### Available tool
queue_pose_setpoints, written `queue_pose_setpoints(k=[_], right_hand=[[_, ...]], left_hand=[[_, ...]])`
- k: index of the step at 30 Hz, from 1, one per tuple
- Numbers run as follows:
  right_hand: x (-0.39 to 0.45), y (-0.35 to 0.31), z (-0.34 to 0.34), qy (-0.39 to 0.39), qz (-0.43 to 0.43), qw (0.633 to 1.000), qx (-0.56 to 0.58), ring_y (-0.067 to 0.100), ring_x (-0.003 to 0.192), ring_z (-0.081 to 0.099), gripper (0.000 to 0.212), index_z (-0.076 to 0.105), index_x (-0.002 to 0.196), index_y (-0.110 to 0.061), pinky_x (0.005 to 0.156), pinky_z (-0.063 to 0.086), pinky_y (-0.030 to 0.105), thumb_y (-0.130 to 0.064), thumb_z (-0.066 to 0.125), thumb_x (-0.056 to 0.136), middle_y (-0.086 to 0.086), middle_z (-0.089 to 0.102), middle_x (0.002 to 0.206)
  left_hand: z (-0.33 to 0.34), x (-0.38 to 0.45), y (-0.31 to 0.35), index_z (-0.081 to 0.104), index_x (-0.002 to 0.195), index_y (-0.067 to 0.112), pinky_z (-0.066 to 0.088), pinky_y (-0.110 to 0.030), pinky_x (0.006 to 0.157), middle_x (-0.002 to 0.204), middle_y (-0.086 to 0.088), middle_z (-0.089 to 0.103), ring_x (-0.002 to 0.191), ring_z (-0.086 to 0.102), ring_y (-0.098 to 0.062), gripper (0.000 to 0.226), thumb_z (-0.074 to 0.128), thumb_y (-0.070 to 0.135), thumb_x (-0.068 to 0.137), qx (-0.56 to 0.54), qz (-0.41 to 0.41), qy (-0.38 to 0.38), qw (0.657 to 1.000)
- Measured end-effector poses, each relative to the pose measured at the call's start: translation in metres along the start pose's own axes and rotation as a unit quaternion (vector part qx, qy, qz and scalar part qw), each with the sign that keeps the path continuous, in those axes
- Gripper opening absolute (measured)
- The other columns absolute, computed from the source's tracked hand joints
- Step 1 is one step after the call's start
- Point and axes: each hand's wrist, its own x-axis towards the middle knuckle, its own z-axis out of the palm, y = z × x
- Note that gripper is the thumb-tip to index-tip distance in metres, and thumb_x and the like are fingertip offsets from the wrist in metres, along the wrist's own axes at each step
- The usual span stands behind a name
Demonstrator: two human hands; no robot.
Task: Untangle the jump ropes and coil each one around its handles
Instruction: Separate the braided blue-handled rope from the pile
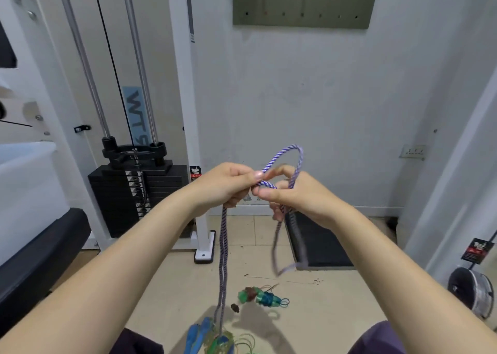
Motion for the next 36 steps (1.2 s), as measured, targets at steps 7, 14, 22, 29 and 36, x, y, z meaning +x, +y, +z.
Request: queue_pose_setpoints(k=[7,14,22,29,36], right_hand=[[0.0,0.012,-0.004,-0.017,-0.028,0.997,0.07,0.024,0.067,0.059,0.046,0.065,0.105,-0.002,0.074,0.052,0.042,-0.032,0.081,0.075,0.009,0.062,0.077],[-0.002,0.016,0.0,-0.074,0.023,0.997,-0.008,0.024,0.069,0.064,0.04,0.054,0.117,-0.01,0.071,0.049,0.029,-0.022,0.075,0.085,0.007,0.068,0.082],[0.003,0.029,-0.002,0.091,-0.025,0.988,0.119,0.007,0.045,0.02,0.03,0.046,0.073,-0.017,0.043,0.015,0.02,-0.029,0.051,0.1,-0.007,0.027,0.056],[-0.006,0.039,-0.029,0.087,-0.001,0.996,0.025,0.015,0.044,0.031,0.034,0.062,0.078,-0.009,0.05,0.031,0.027,-0.042,0.067,0.084,0.0,0.036,0.051],[-0.004,0.029,0.01,-0.073,-0.007,0.997,0.033,0.012,0.046,0.03,0.032,0.054,0.081,-0.008,0.046,0.027,0.021,-0.038,0.057,0.091,-0.001,0.037,0.054]], left_hand=[[-0.006,0.008,0.002,0.065,0.069,0.021,0.022,-0.02,0.044,0.056,0.002,0.033,0.048,0.026,-0.011,0.037,0.053,0.039,0.1,0.078,-0.044,0.019,0.996],[-0.009,0.0,-0.012,0.057,0.097,0.011,0.025,-0.021,0.047,0.055,0.008,0.038,0.051,0.028,-0.011,0.021,0.051,0.03,0.102,0.01,-0.066,0.015,0.998],[-0.007,-0.018,-0.064,0.059,0.086,0.008,0.037,-0.026,0.055,0.057,-0.002,0.04,0.05,0.035,-0.017,0.029,0.058,0.035,0.095,-0.081,-0.063,0.015,0.995],[-0.013,-0.035,-0.088,0.061,0.07,0.017,0.027,-0.022,0.05,0.058,0.003,0.03,0.052,0.025,-0.012,0.038,0.071,0.051,0.084,-0.074,-0.064,0.089,0.991],[0.017,0.002,-0.023,0.064,0.081,0.007,0.025,-0.024,0.049,0.055,0.002,0.038,0.051,0.028,-0.013,0.034,0.055,0.033,0.101,-0.012,-0.007,-0.006,1.0]])
